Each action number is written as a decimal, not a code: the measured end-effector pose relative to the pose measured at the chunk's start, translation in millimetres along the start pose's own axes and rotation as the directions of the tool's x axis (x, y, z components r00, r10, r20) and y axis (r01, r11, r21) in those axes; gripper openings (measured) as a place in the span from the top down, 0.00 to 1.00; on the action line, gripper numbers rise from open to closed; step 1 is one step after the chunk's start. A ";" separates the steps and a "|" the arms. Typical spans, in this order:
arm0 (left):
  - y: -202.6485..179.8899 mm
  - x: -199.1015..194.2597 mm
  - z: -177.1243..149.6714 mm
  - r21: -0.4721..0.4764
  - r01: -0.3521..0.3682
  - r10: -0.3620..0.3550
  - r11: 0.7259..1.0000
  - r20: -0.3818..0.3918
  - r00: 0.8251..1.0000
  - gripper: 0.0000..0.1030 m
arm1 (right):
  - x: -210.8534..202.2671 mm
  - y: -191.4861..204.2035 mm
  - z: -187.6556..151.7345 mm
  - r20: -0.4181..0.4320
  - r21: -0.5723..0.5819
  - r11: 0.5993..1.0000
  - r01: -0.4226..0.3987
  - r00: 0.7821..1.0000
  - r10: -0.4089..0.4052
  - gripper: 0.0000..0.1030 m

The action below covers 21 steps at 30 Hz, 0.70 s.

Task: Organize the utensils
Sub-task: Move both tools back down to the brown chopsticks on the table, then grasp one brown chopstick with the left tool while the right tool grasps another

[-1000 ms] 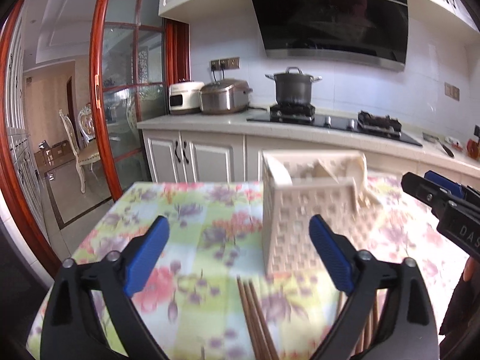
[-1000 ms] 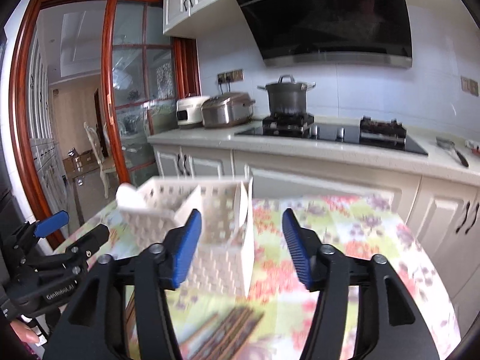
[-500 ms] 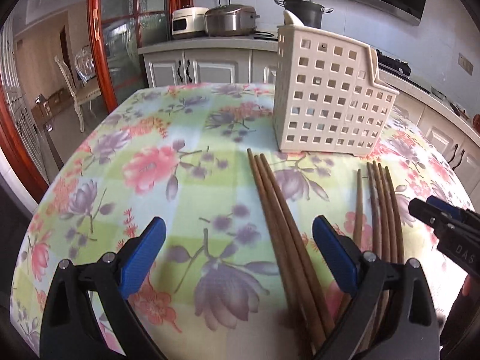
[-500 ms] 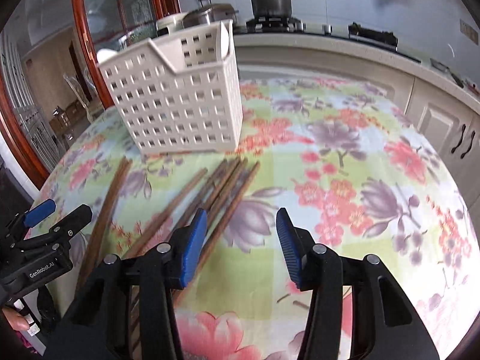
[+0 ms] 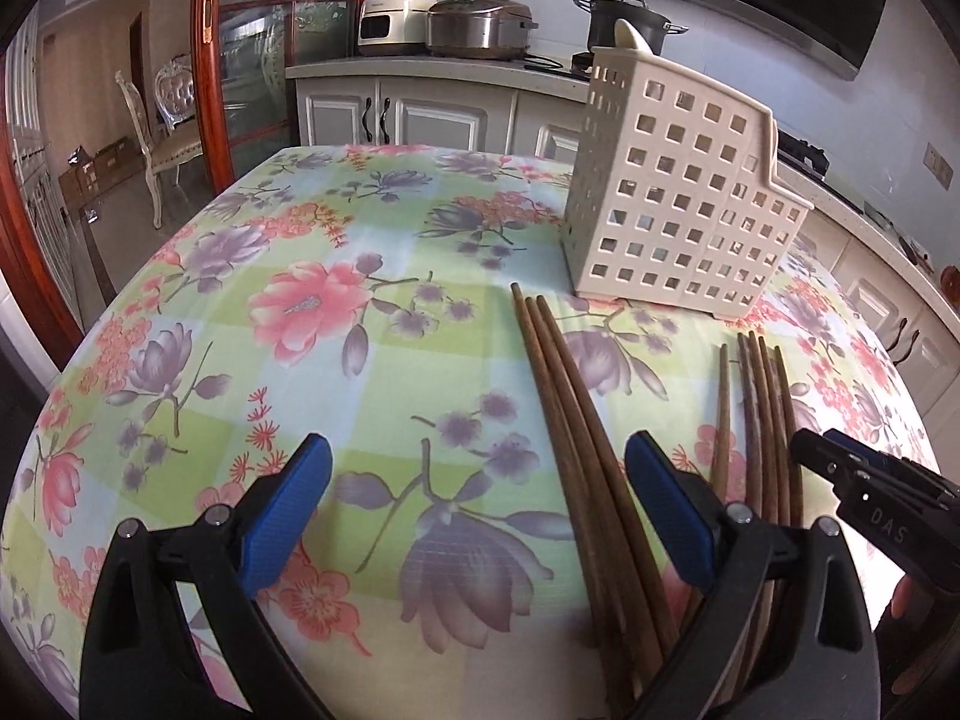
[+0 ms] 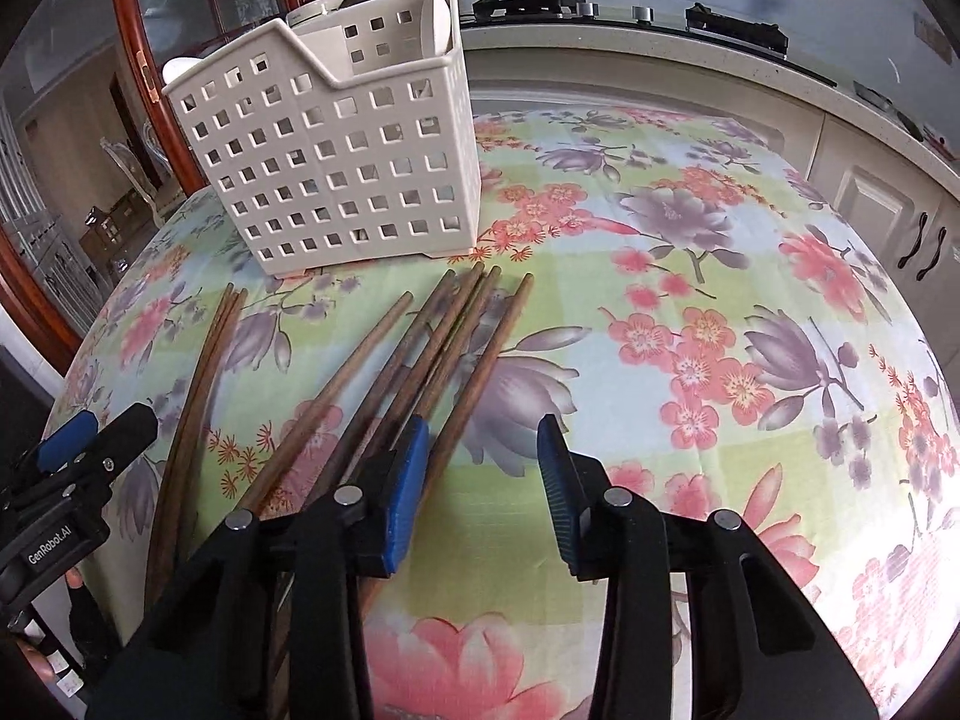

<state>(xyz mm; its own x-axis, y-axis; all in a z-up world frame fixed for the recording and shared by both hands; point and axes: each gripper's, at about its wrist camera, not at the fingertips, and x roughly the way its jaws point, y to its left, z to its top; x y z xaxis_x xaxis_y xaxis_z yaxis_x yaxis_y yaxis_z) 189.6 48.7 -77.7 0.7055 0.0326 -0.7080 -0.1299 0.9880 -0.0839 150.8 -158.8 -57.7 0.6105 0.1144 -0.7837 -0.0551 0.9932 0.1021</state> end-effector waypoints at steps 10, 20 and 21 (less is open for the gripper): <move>-0.8 3.1 0.2 0.015 0.016 -0.015 1.000 -0.027 1.000 0.08 | 9.2 2.2 11.3 -0.036 -0.040 0.999 -0.004 0.999 0.003 0.84; 6.0 14.7 11.4 0.003 0.021 -0.021 1.000 -0.073 0.997 0.17 | 12.2 -2.5 15.8 -0.030 -0.099 0.995 -0.015 0.999 0.013 0.90; 5.5 17.7 14.5 0.005 0.019 -0.019 1.000 -0.081 0.997 0.19 | 11.6 -4.3 15.2 -0.029 -0.094 0.995 -0.021 0.999 0.018 0.91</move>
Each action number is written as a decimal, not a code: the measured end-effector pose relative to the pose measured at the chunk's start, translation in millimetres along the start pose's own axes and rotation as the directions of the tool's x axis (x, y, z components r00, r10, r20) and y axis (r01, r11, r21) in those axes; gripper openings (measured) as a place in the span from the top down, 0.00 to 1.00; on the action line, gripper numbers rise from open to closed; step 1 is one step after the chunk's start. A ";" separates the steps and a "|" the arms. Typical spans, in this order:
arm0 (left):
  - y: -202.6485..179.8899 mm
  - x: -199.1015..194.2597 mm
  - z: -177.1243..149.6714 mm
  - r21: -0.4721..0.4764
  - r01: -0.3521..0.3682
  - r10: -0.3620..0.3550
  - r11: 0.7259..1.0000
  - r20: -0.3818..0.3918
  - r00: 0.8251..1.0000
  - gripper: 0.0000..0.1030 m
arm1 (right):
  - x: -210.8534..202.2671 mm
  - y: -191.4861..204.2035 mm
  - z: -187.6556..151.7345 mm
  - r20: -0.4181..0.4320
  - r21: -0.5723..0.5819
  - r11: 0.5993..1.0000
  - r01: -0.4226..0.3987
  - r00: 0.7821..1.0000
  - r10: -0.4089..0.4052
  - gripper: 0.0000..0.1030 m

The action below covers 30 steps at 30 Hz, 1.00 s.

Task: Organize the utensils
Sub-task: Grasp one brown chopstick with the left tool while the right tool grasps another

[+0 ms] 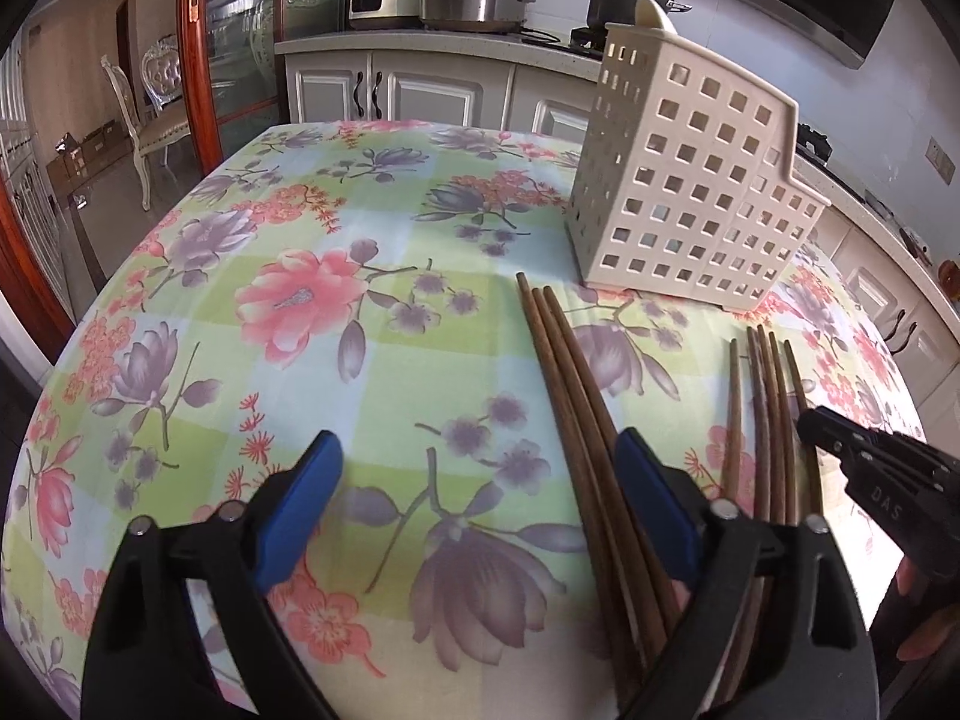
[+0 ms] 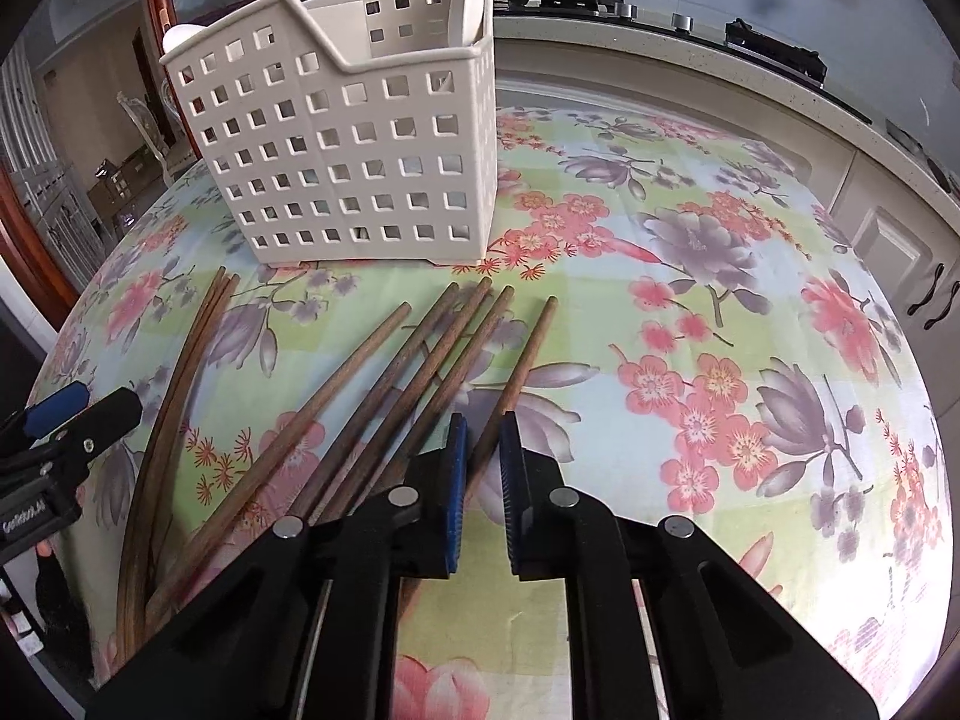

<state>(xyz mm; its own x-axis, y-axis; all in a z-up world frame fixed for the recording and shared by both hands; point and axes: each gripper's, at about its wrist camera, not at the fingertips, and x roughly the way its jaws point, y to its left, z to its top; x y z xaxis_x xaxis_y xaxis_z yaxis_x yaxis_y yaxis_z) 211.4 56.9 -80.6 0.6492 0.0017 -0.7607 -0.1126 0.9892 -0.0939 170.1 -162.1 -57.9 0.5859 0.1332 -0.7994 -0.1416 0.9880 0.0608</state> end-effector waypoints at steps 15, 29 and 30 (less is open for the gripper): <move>-17.5 33.0 17.3 0.073 -0.094 0.097 0.993 -0.047 0.994 0.35 | -2.2 -1.9 -2.3 0.007 -0.023 1.000 -0.020 1.000 0.020 0.91; -37.0 33.0 23.4 0.139 -0.017 0.030 0.990 -0.096 0.995 0.91 | -0.9 -5.4 1.4 -0.005 -0.023 0.999 -0.038 0.999 0.037 0.92; -37.3 31.6 21.9 0.132 -0.007 0.019 0.991 -0.091 0.996 0.91 | -2.9 -8.1 0.6 0.007 -0.011 0.999 -0.045 0.999 0.045 0.93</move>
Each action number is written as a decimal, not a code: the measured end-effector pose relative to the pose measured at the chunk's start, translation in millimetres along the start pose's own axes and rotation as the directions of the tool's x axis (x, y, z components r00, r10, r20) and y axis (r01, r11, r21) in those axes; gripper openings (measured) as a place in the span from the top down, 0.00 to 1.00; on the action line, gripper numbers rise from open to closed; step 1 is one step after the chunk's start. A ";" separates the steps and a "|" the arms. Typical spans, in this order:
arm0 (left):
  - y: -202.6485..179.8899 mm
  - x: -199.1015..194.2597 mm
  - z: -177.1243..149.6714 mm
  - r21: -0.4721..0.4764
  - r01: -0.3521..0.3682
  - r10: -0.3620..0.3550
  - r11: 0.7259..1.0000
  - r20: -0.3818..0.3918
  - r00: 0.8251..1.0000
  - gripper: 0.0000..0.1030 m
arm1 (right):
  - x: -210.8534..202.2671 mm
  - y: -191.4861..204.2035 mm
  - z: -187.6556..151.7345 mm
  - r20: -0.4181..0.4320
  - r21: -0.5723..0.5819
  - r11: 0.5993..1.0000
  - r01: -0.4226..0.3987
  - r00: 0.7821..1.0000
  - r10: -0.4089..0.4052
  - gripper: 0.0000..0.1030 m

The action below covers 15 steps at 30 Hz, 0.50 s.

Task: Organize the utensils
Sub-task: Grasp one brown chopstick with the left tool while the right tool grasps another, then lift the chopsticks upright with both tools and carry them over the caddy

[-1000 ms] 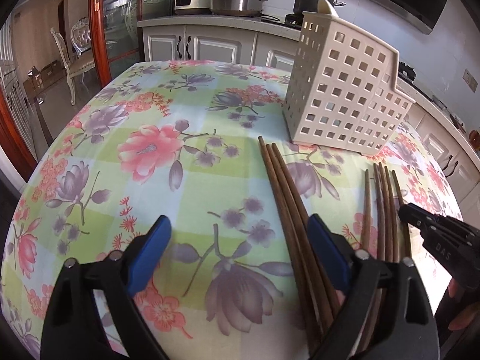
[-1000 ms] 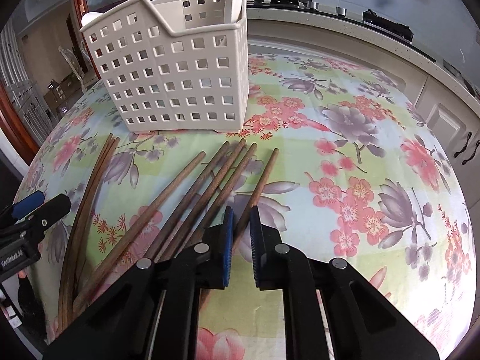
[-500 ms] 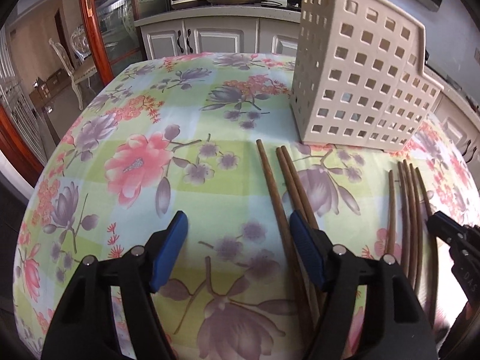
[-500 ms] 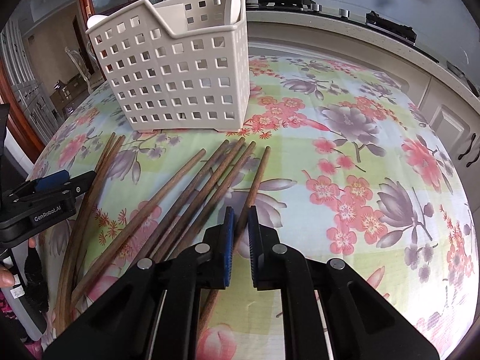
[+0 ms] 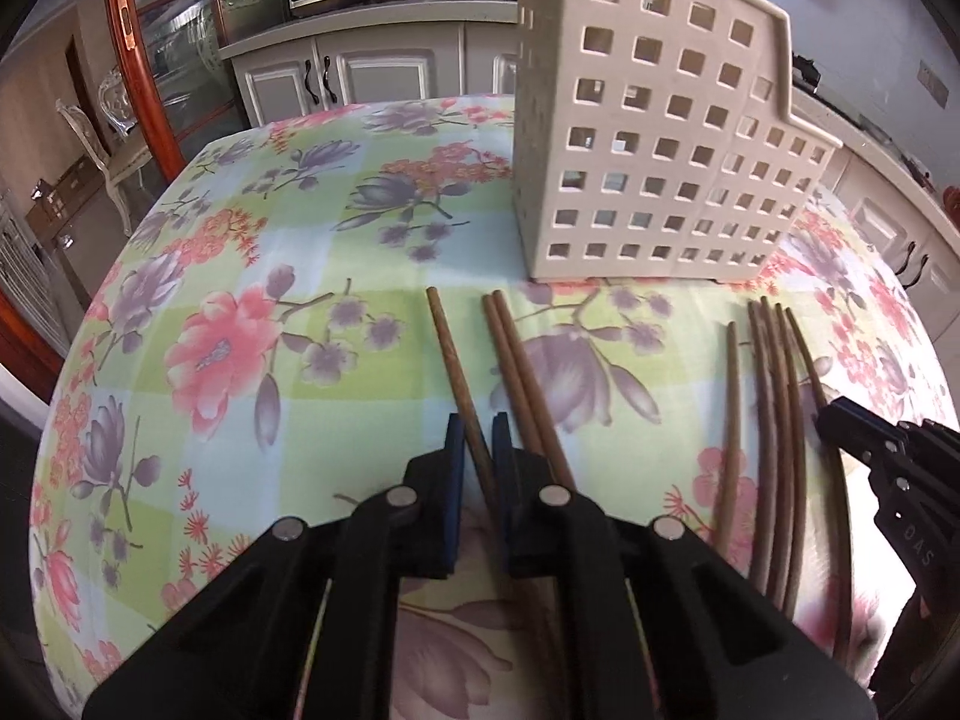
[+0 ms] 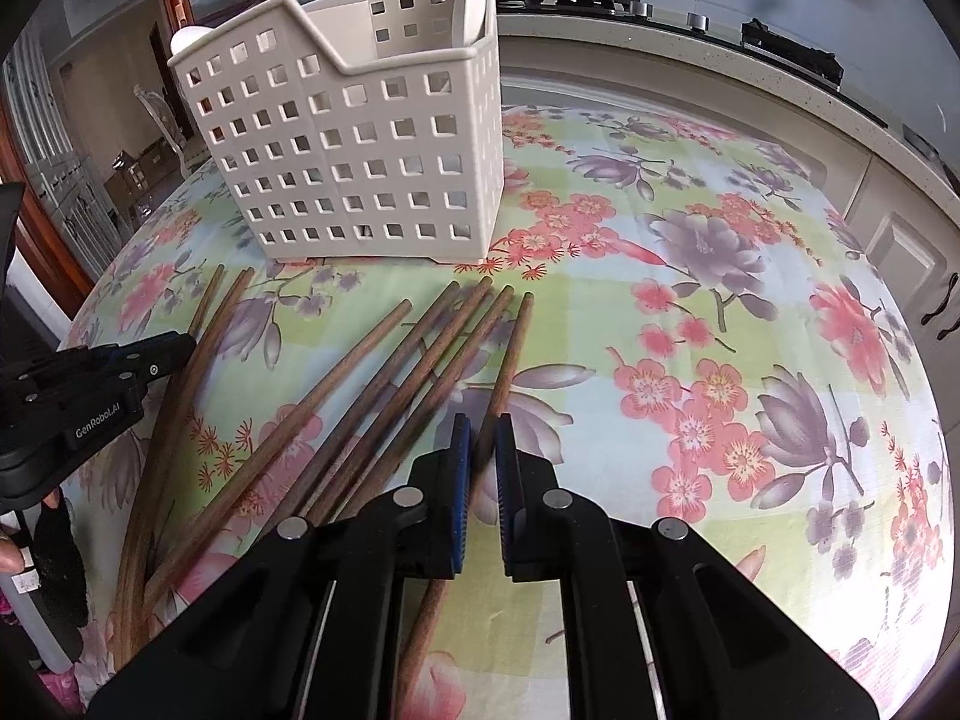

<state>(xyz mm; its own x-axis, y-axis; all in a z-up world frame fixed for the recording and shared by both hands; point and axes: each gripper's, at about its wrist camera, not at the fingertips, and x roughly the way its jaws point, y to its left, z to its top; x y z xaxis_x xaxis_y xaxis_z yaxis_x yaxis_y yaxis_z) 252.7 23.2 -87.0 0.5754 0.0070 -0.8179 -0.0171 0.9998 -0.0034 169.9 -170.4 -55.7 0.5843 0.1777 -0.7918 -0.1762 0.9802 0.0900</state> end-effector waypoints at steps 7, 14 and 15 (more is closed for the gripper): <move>5.4 -26.1 -7.4 -0.036 0.058 -0.054 0.998 0.096 0.994 0.92 | -30.5 -5.6 2.0 0.105 0.026 0.998 -0.054 0.993 0.051 0.93; 8.9 -81.8 -16.3 -0.043 0.109 -0.096 0.993 0.236 0.967 0.92 | -74.8 1.4 5.4 0.224 0.000 0.997 -0.083 0.971 0.081 0.93; 8.7 -89.4 -17.6 -0.041 0.114 -0.100 0.993 0.256 0.962 0.92 | -80.3 2.8 5.7 0.236 -0.007 0.997 -0.083 0.968 0.082 0.93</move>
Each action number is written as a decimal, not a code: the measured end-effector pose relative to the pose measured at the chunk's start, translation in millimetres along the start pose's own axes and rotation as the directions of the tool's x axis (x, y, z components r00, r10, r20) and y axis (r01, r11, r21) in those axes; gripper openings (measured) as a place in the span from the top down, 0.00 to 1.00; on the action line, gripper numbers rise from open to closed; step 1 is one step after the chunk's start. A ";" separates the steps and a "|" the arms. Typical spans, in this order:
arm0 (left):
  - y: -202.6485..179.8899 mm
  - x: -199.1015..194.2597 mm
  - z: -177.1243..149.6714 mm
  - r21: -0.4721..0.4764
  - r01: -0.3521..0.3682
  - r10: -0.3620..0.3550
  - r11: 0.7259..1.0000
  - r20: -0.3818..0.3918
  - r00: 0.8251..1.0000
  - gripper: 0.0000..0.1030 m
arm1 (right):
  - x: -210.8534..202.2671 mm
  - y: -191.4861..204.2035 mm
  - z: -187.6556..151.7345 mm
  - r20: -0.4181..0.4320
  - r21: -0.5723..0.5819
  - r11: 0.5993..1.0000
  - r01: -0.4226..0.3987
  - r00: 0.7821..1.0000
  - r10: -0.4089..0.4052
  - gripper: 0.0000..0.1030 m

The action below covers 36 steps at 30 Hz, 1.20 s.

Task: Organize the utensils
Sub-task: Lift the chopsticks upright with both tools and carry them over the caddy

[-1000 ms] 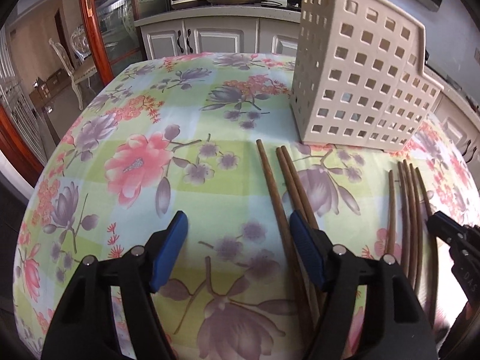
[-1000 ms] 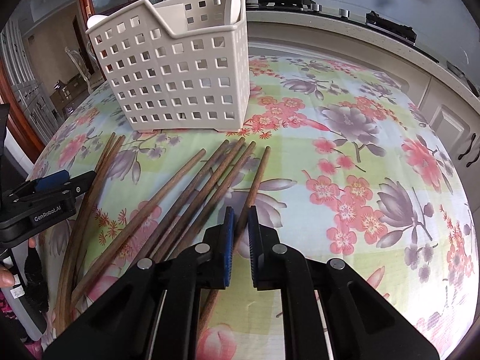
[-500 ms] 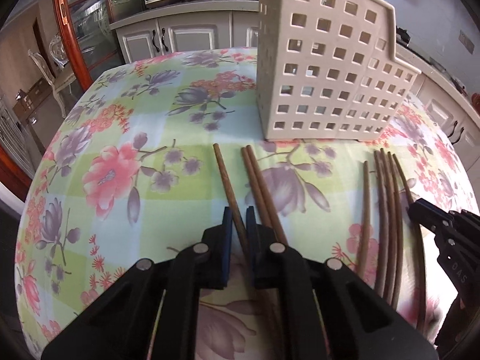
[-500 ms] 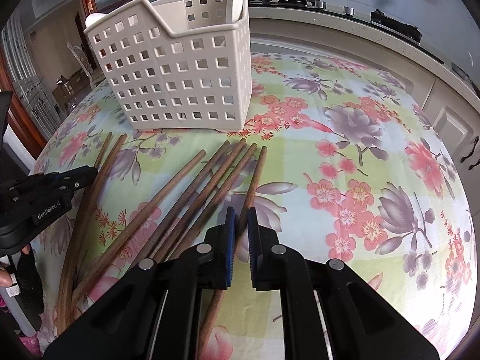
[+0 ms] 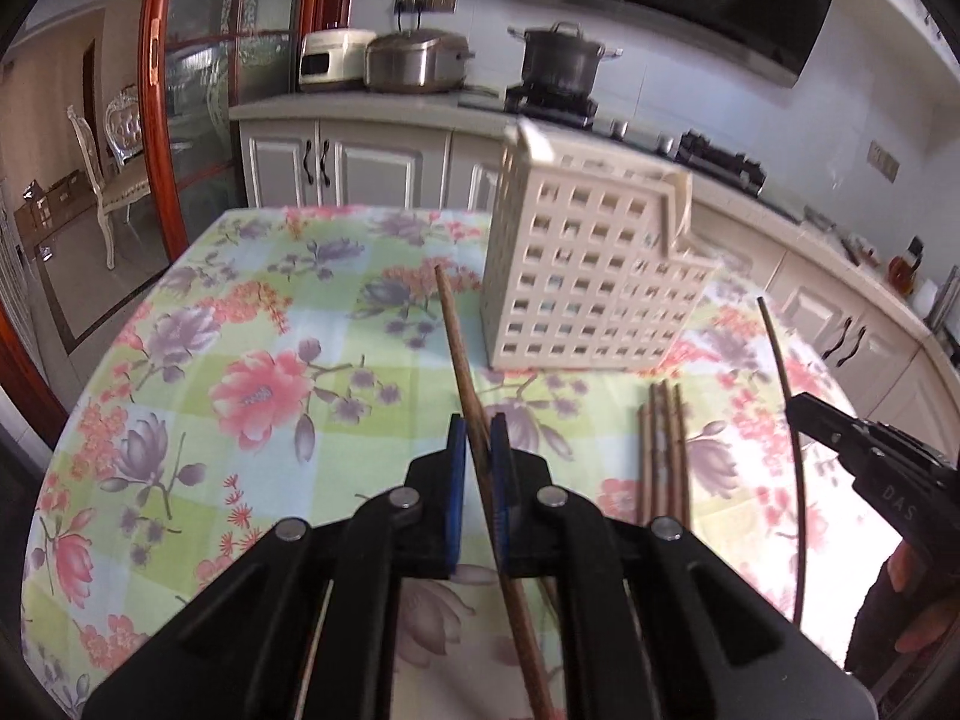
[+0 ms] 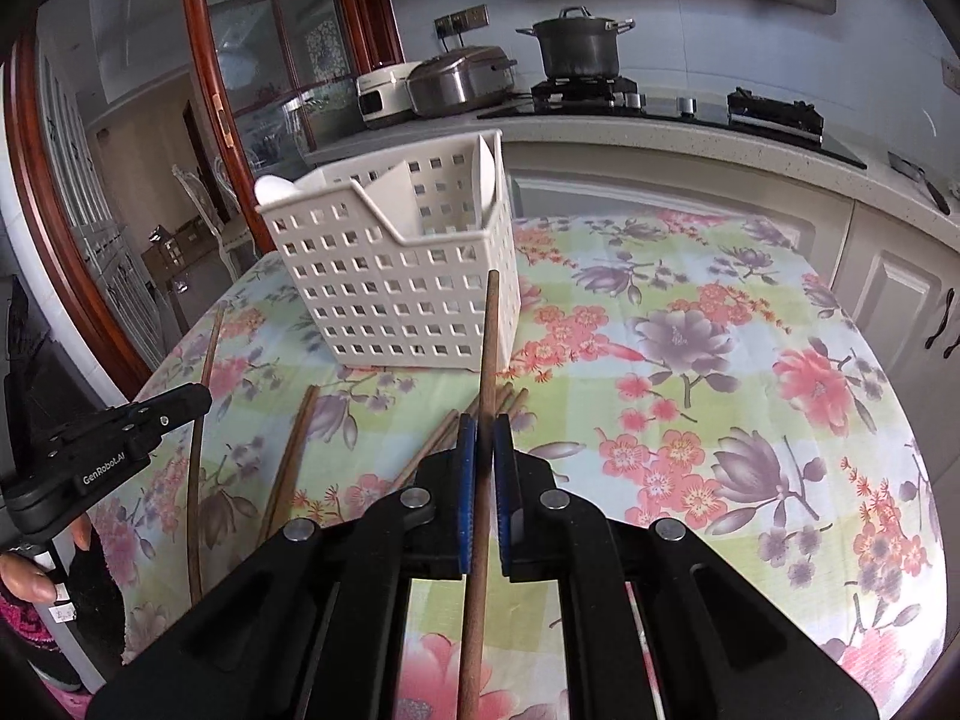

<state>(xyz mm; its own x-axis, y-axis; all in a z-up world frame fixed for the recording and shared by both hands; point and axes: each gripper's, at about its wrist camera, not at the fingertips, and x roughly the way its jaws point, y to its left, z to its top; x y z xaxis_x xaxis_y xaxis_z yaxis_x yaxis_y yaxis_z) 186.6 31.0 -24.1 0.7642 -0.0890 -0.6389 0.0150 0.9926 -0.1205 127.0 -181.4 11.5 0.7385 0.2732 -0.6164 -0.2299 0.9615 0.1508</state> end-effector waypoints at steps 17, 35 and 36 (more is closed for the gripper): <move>-24.0 -95.7 -3.2 0.084 -0.067 0.042 0.994 0.279 0.959 0.94 | -73.9 15.9 6.5 0.186 -0.066 0.997 -0.027 0.982 0.039 0.94; -28.1 -123.9 -17.3 0.112 -0.105 0.054 0.988 0.384 0.922 0.94 | -104.4 35.9 1.5 0.256 -0.144 0.989 -0.022 0.965 0.058 0.94; -28.4 -124.2 -17.1 0.113 -0.107 0.056 0.988 0.385 0.921 0.94 | -105.6 36.6 1.7 0.258 -0.146 0.989 -0.022 0.964 0.059 0.94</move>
<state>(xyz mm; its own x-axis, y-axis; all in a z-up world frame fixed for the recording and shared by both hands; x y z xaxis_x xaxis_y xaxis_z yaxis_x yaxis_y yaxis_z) 80.2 12.5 45.7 0.9531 0.0050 -0.3026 0.0059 0.9994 0.0349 41.7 -175.0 83.4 0.8619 0.3283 -0.3864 -0.3359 0.9406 0.0500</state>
